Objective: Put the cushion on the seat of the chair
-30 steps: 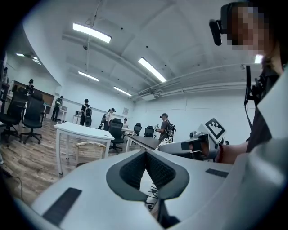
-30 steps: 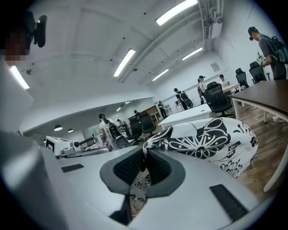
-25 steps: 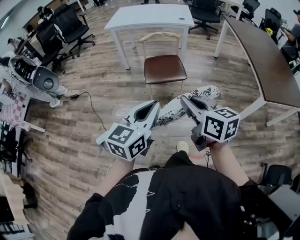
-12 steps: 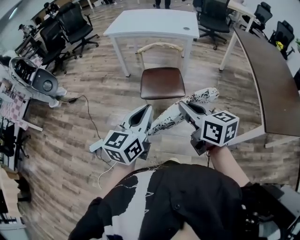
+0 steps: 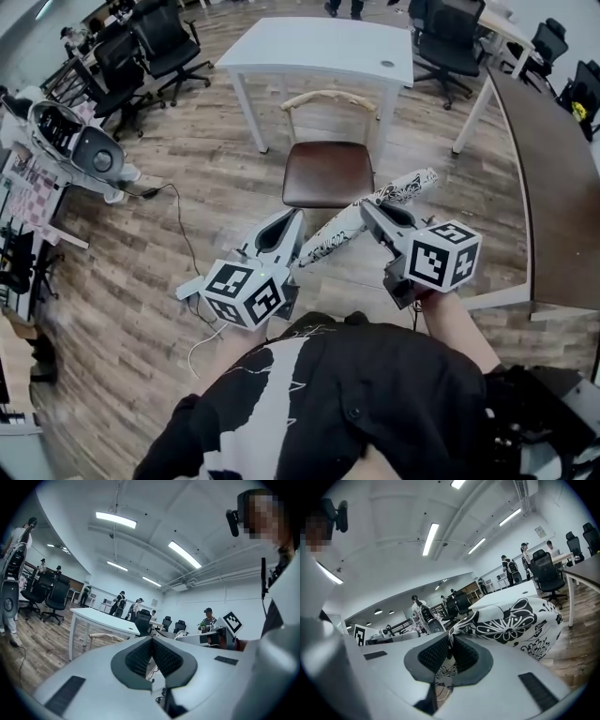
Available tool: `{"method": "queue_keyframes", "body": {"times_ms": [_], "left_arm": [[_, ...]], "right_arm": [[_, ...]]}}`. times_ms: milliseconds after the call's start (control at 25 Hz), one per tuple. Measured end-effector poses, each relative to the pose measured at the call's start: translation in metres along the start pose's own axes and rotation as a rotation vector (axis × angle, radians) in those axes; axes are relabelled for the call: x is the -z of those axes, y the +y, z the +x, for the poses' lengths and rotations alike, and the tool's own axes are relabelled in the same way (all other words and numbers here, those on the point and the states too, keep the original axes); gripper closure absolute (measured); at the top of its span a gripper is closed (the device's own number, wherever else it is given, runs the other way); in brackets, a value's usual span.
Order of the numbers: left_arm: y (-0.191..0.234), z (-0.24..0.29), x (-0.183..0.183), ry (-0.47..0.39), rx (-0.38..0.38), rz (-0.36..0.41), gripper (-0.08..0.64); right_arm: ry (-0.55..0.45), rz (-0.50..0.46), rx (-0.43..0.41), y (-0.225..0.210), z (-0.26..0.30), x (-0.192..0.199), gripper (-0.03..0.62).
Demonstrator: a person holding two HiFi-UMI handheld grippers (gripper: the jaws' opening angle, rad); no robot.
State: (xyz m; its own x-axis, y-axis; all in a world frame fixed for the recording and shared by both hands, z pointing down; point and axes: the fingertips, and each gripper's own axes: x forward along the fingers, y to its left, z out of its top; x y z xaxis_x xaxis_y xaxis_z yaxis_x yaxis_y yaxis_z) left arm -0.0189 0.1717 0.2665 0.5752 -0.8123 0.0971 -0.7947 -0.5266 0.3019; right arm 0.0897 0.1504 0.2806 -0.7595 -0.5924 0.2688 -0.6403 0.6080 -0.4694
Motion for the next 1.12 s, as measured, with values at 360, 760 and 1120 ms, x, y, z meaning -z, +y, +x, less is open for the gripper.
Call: {"method": "queue_keyframes", "body": {"times_ms": [360,760,1120], "left_arm": [[0.035,0.056,0.002,0.023,0.028,-0.029,0.555],[0.101,0.134,-0.030,0.055,0.138,-0.029,0.555],[0.180,0.174,-0.077,0.055,0.203,0.015,0.555]], "right_arm": [[0.030,-0.004,0.026,-0.035,0.039,-0.013,0.564],[0.007,0.030,0.116,-0.076,0.109,-0.062,0.565],[-0.064,0.055,0.160,-0.091,0.187,-0.108,0.563]]}}
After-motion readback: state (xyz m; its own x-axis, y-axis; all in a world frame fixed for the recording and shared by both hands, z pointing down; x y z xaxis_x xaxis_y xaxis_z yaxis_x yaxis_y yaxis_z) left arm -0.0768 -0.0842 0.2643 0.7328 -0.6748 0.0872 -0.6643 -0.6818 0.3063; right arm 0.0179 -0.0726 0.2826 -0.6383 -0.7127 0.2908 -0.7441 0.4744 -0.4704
